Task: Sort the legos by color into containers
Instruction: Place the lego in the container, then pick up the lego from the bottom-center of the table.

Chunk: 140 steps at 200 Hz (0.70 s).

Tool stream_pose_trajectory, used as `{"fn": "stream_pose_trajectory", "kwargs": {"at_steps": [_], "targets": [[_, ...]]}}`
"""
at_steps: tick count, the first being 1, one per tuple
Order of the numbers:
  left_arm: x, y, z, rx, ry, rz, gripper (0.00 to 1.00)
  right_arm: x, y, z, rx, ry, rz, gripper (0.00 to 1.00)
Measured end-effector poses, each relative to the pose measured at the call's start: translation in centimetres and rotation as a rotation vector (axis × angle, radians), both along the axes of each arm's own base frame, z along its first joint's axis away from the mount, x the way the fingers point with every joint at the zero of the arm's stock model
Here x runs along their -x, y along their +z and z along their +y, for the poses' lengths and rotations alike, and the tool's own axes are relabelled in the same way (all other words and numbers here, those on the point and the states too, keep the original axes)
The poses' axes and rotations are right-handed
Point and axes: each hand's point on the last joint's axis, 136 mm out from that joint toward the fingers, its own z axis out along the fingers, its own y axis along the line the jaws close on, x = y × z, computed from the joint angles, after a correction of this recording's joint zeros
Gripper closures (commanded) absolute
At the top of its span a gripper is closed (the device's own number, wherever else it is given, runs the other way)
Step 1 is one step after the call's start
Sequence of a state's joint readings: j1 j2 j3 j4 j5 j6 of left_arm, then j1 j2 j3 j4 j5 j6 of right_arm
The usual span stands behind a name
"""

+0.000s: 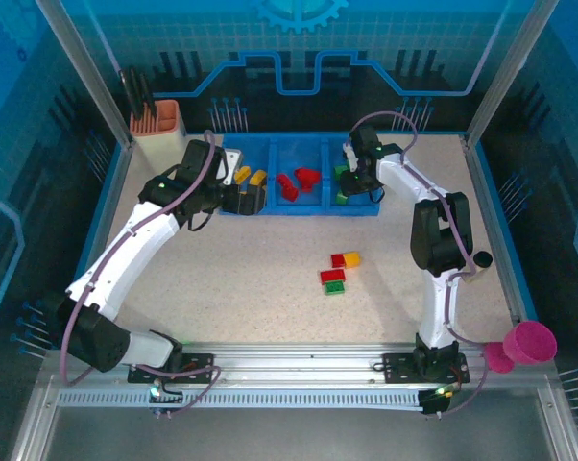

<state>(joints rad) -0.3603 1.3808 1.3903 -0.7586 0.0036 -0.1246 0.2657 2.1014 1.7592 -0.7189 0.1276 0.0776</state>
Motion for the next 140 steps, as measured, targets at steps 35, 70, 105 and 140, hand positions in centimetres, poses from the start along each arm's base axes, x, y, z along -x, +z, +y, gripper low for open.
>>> {"fn": "stream_pose_trajectory", "kwargs": {"at_steps": [35,70,105,140], "targets": [[0.1,0.2,0.0,0.002,0.000,-0.005,0.01,0.8,2.9,0.7,-0.046,0.012,-0.042,0.43],[0.2,0.4,0.1,0.006,0.000,-0.014,0.01,3.9,7.9,1.7,-0.099,0.068,-0.124,0.37],[0.8,0.2,0.3,0.003,-0.005,-0.014,0.01,9.6,8.2,4.0,-0.104,0.193,-0.102,0.31],[1.1,0.1,0.2,0.004,-0.024,-0.027,0.01,16.5,3.8,5.5,-0.103,0.296,0.052,0.27]]}}
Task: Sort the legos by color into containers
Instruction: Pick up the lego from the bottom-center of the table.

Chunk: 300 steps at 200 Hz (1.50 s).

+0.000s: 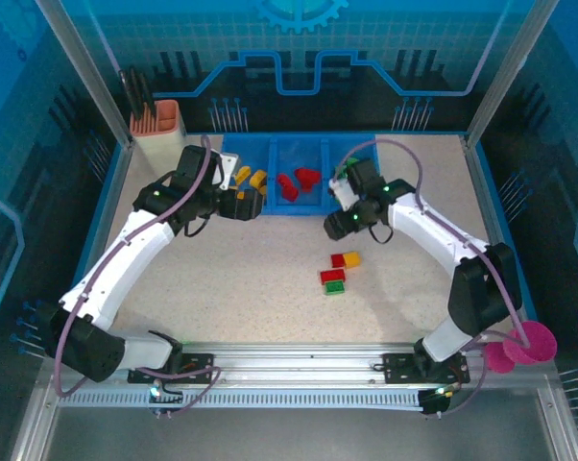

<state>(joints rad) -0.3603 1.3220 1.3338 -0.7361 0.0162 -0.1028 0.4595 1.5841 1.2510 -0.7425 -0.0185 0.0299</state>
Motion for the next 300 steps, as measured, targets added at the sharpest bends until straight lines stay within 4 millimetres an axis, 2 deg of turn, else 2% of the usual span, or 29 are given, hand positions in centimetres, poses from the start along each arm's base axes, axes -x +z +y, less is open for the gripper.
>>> {"fn": "stream_pose_trajectory", "kwargs": {"at_steps": [24,57,77,104,165,227,271,300], "targets": [[-0.1,0.0,-0.2,0.006,-0.008,-0.009,0.01,3.9,-2.4,0.0,0.017,0.006,0.097,0.25],[0.1,-0.3,-0.4,0.016,-0.019,-0.005,0.01,7.9,-3.2,0.4,0.000,-0.043,0.158,0.21],[0.1,-0.4,-0.5,0.022,-0.025,-0.003,0.01,9.6,-3.6,0.7,0.002,-0.096,0.198,0.20],[0.2,-0.3,-0.7,0.033,-0.032,-0.011,0.01,10.9,-4.1,0.7,0.043,-0.179,0.224,0.15],[0.6,-1.0,-1.2,0.052,-0.060,-0.001,0.01,12.9,-6.4,0.2,0.112,-0.284,0.275,0.06],[0.5,-1.1,-1.2,0.050,-0.075,-0.009,0.01,12.7,-9.3,0.8,0.164,-0.313,0.312,0.08],[0.6,-1.3,-0.9,0.049,-0.069,-0.007,0.01,12.0,-11.2,1.5,0.195,-0.315,0.327,0.15],[0.5,-1.1,-0.7,0.051,-0.063,-0.014,0.01,11.7,-11.6,1.5,0.220,-0.322,0.328,0.33]]}}
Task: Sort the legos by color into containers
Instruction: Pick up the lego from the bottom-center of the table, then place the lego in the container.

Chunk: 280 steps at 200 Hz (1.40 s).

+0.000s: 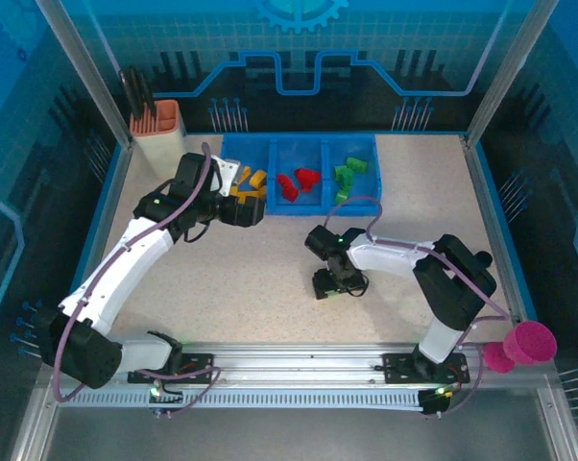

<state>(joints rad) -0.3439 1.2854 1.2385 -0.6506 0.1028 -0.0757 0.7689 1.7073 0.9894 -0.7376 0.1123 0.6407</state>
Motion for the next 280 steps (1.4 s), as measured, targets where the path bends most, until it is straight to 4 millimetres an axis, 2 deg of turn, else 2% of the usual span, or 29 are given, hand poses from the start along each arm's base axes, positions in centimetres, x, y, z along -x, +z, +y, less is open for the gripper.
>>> {"fn": "stream_pose_trajectory", "kwargs": {"at_steps": [12,31,69,97,116,132,148,171,203,242,264,280], "targets": [[0.0,0.0,0.0,0.001,0.001,-0.002,0.01,-0.1,0.0,0.2,-0.002,0.013,-0.001,0.44],[-0.1,0.0,0.1,0.001,0.002,-0.002,0.01,-0.4,0.1,0.4,-0.004,0.019,-0.008,0.55],[0.2,-0.4,-0.1,-0.001,-0.011,0.009,0.01,0.0,1.0,-0.1,-0.003,0.050,-0.020,0.62],[1.0,-1.8,-0.8,-0.034,-0.074,0.022,0.01,0.5,4.7,-1.2,-0.043,0.075,-0.069,0.62],[2.3,-3.5,-2.1,-0.068,-0.155,0.038,0.01,-0.2,7.9,-2.8,-0.086,0.056,-0.130,0.62],[3.5,-5.2,-3.4,-0.094,-0.228,0.051,0.01,-2.2,10.7,-4.4,-0.117,0.010,-0.203,0.62],[4.7,-6.9,-5.1,-0.117,-0.308,0.056,0.01,-5.3,13.2,-6.0,-0.136,-0.032,-0.289,0.62],[6.1,-8.6,-7.9,-0.124,-0.408,0.049,0.01,-9.5,15.1,-7.5,-0.144,-0.061,-0.384,0.63],[7.9,-10.3,-11.7,-0.124,-0.516,0.009,0.01,-15.0,14.9,-8.2,-0.113,-0.042,-0.446,0.63],[9.9,-13.4,-15.4,-0.193,-0.626,-0.021,0.03,-21.8,13.6,-6.6,-0.093,0.027,-0.498,0.64],[10.6,-15.0,-16.8,-0.240,-0.670,-0.038,0.05,-24.4,12.4,-5.8,-0.083,0.057,-0.506,0.64],[10.7,-15.8,-17.3,-0.268,-0.686,-0.047,0.06,-25.5,11.3,-5.4,-0.082,0.071,-0.498,0.64]]}}
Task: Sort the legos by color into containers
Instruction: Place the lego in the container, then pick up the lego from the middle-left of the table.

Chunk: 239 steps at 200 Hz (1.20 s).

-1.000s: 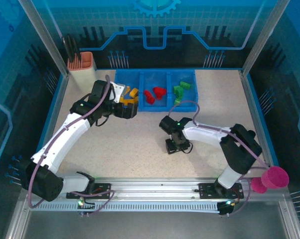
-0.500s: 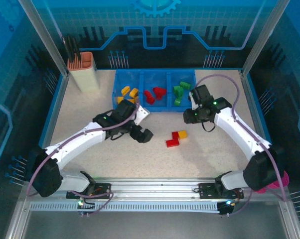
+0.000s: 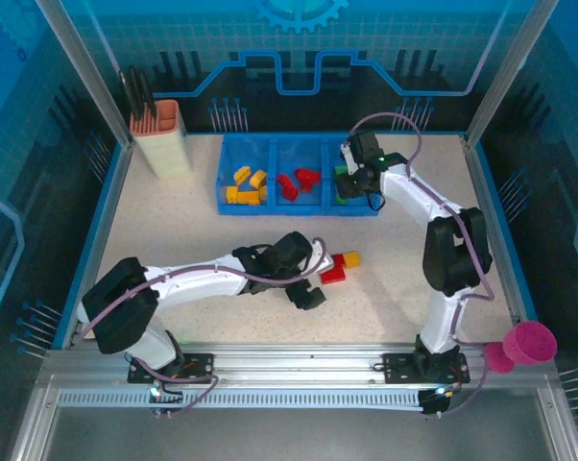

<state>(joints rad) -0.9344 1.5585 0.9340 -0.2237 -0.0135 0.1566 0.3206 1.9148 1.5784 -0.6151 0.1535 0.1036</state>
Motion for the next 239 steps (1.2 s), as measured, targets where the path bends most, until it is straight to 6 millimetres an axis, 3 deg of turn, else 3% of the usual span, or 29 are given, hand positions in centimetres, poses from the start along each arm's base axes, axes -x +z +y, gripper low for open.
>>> {"fn": "stream_pose_trajectory", "kwargs": {"at_steps": [51,129,152,196,239], "targets": [[-0.9,-2.4,-1.7,-0.075,-0.032,-0.106,0.07,-0.4,-3.2,0.1,0.020,0.014,0.055,0.58],[-3.3,-4.2,-4.1,-0.140,-0.039,-0.207,0.16,-0.4,-3.0,0.7,0.001,0.052,0.051,0.37],[-3.4,-4.9,-4.5,-0.147,-0.046,-0.195,0.21,-0.3,-2.1,0.9,-0.023,0.065,0.040,0.35],[-2.7,-6.3,-5.0,-0.152,-0.079,-0.143,0.32,0.1,1.5,1.3,-0.069,0.080,-0.026,0.34],[-2.3,-6.7,-6.2,-0.137,-0.115,-0.103,0.65,1.0,3.9,1.0,-0.092,0.080,-0.070,0.33]]}}
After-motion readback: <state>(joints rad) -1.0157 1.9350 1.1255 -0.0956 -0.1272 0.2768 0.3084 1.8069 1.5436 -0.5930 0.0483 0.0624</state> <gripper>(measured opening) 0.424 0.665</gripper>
